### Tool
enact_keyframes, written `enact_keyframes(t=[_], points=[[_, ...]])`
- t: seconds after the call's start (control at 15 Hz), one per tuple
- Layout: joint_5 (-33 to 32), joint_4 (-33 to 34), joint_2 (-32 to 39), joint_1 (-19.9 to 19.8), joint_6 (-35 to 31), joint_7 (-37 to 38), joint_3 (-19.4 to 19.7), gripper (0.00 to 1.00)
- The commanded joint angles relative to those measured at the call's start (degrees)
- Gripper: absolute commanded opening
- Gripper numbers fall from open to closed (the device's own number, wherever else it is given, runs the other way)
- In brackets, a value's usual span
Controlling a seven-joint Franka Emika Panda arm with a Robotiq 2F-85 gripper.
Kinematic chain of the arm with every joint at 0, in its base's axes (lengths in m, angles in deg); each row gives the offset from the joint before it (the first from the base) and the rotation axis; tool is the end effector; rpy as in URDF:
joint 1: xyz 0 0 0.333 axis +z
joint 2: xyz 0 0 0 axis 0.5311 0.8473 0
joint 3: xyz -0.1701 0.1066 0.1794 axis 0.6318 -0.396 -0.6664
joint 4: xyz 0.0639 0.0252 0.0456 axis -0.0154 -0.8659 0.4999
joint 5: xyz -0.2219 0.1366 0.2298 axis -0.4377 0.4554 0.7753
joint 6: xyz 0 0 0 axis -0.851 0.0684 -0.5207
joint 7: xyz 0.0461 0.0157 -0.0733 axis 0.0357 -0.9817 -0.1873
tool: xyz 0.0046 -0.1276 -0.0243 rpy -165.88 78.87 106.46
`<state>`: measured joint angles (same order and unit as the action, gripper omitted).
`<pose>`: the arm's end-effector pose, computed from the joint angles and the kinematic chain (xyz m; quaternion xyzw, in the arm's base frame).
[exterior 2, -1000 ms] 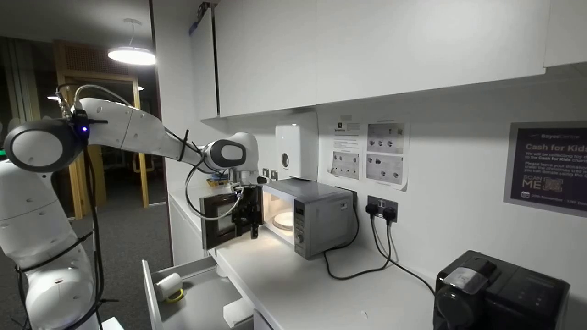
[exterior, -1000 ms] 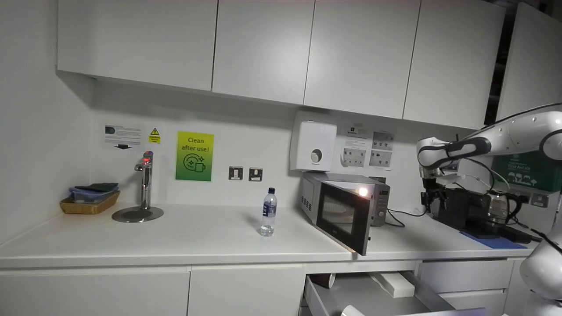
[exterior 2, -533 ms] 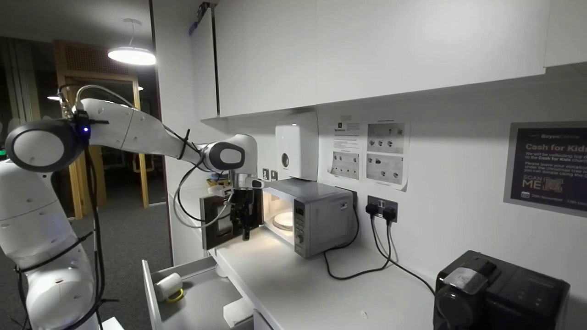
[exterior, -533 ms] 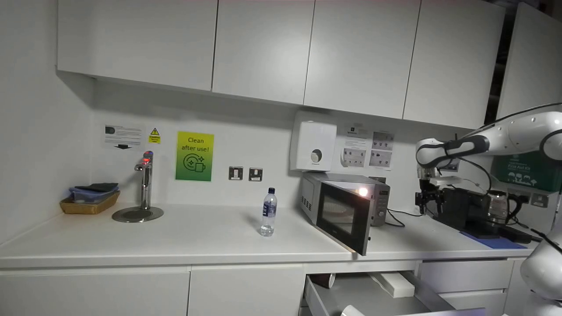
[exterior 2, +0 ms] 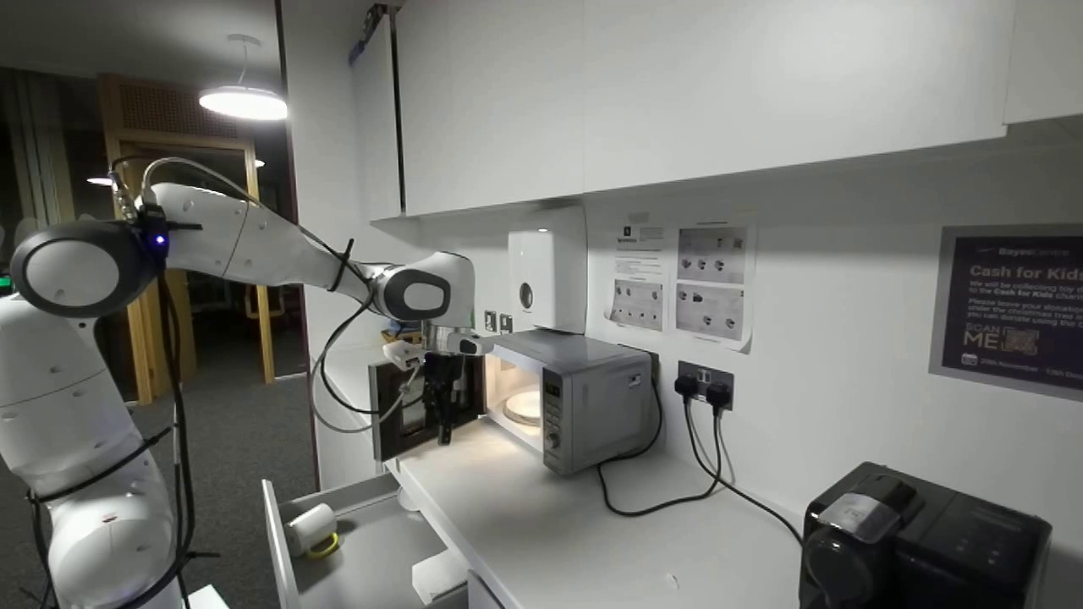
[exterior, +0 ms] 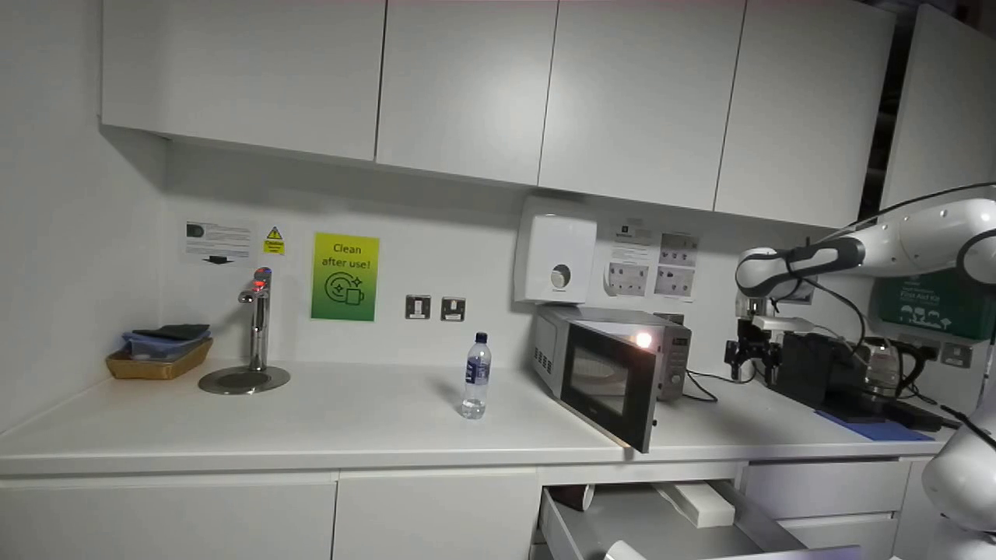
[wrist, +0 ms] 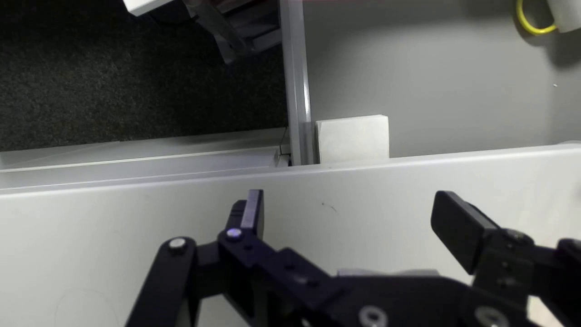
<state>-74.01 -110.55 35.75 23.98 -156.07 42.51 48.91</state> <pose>0.4206 -0.1166 0.4265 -0.9796 0.1889 0.0688 0.0016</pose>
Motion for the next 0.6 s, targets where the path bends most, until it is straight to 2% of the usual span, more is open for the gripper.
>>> enact_keyframes(t=[0.0,0.53], points=[[2.3,-2.9,-1.7,0.2,-5.1,2.4,-0.3,1.0],[8.6,-6.2,-1.7,0.3,-16.1,10.3,-1.1,1.0]])
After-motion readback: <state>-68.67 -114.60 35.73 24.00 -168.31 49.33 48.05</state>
